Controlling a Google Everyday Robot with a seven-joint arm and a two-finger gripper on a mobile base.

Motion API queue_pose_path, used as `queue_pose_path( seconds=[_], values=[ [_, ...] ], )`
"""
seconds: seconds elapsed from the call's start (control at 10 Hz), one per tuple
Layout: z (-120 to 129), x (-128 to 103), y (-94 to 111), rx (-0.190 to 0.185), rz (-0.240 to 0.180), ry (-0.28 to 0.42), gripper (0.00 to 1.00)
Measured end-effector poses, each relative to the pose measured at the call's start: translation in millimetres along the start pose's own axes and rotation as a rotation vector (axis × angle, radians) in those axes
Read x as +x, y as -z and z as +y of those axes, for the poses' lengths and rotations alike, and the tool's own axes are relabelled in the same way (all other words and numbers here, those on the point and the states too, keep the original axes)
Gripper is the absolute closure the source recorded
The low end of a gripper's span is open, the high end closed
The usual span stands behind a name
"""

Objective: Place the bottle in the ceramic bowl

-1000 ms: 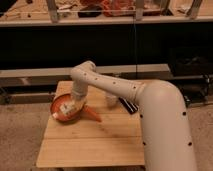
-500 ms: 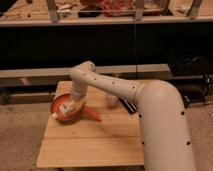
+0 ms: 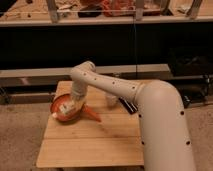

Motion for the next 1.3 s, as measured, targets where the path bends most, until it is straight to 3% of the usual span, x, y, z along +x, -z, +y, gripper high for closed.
queue_pose_path(
  seconds=[0.3,0.7,1.0,1.3],
  values=[
    [-0.9,-1.4,-1.7,-0.001,-0.003,-0.001,0.75],
    [-1.0,-2.0,-2.7,-0.002,-0.005,-0.003,0.63],
    [-0.9,-2.2,-2.5,-0.002,-0.006,-0.005,0.46],
    [-0.1,-2.6,-2.4,-0.003,-0.009,-0.009,0.45]
  ],
)
